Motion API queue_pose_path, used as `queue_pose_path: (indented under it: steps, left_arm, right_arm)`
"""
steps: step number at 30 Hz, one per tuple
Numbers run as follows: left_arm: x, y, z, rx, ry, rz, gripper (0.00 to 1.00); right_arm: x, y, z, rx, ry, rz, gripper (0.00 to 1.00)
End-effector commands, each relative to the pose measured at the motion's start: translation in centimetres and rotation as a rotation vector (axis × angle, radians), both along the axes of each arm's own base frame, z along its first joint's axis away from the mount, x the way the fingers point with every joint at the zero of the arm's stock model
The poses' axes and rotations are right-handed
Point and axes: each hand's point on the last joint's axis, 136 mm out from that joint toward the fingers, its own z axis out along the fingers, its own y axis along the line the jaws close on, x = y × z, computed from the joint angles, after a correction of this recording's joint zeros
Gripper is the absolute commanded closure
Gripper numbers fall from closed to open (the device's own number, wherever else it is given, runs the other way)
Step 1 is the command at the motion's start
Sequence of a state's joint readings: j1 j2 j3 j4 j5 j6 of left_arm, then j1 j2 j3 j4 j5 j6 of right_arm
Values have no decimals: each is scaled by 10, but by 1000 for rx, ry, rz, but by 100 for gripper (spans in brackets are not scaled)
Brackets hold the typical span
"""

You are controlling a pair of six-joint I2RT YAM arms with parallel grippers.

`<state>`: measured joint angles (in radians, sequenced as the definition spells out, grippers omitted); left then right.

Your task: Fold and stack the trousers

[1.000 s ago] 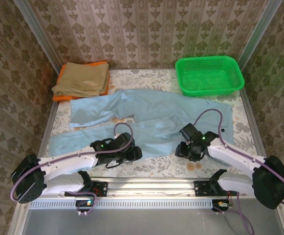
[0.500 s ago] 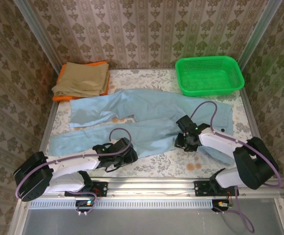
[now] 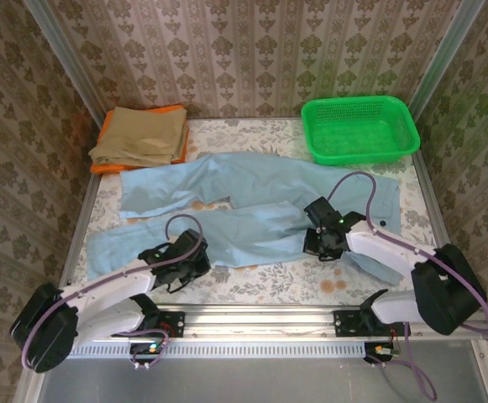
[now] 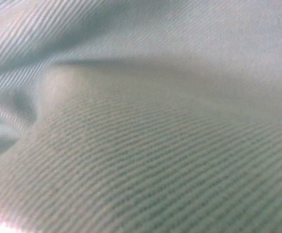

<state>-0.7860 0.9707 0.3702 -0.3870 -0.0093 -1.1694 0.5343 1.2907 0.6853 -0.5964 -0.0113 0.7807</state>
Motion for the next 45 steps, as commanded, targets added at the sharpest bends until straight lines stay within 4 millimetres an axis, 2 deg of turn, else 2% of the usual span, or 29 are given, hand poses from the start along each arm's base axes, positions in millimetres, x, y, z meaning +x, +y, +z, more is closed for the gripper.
queue_pose_path:
  steps: [1, 5, 12, 14, 15, 16, 17, 18, 22, 26, 28, 29, 32, 34, 37, 39, 42, 44, 45]
  left_arm:
    - [3, 30, 4, 79, -20, -15, 100]
    - [14, 49, 22, 71, -43, -1, 100]
    - [34, 69, 47, 28, -79, 25, 100]
    - [41, 73, 54, 16, -93, 30, 100]
    - [44, 73, 58, 5, -98, 29, 100]
    - [46, 72, 61, -8, -102, 29, 100]
    - [49, 71, 65, -19, -108, 24, 100]
    - [51, 71, 67, -22, -108, 23, 100]
    - [54, 69, 72, -31, -109, 14, 100]
    - [59, 65, 71, -50, -106, 12, 100]
    - [66, 60, 73, -73, -116, 8, 100]
    - [70, 57, 75, -85, -119, 6, 100]
    - [83, 48, 76, -107, -122, -3, 98]
    - [88, 38, 74, -137, -114, -20, 100]
    - [87, 29, 65, -153, -93, -29, 100]
    - [86, 28, 61, -164, -92, -29, 100]
    - [86, 29, 56, -172, -96, -18, 93]
    - [90, 28, 55, -197, -102, -14, 90]
    - [92, 28, 55, -202, -100, -10, 89]
  right_arm:
    - [-32, -3, 13, -1, 60, 31, 100]
    - [-73, 5, 16, 62, 155, 78, 100]
    - [-146, 50, 6, 191, 343, 238, 100]
    - [-157, 61, 10, 213, 355, 264, 100]
    - [-160, 64, 14, 224, 357, 270, 79]
    - [-160, 61, 16, 206, 359, 258, 51]
    - [-157, 53, 18, 162, 340, 250, 27]
    - [-152, 46, 20, 124, 318, 248, 21]
    - [-125, 28, 36, 66, 244, 211, 21]
    - [-85, 9, 58, 67, 148, 131, 24]
    - [-62, 0, 58, 84, 111, 77, 26]
    - [-49, -7, 51, 79, 104, 37, 27]
    - [-15, -24, 19, 69, 137, -71, 32]
    - [3, -22, 2, 65, 158, -71, 37]
    - [19, -35, -19, -58, 209, -54, 43]
    - [31, -42, -20, -124, 229, -43, 60]
    - [50, -56, -22, -179, 244, -73, 82]
    - [61, -59, -26, -144, 263, -87, 85]
    - [64, -68, -29, -163, 286, -101, 85]
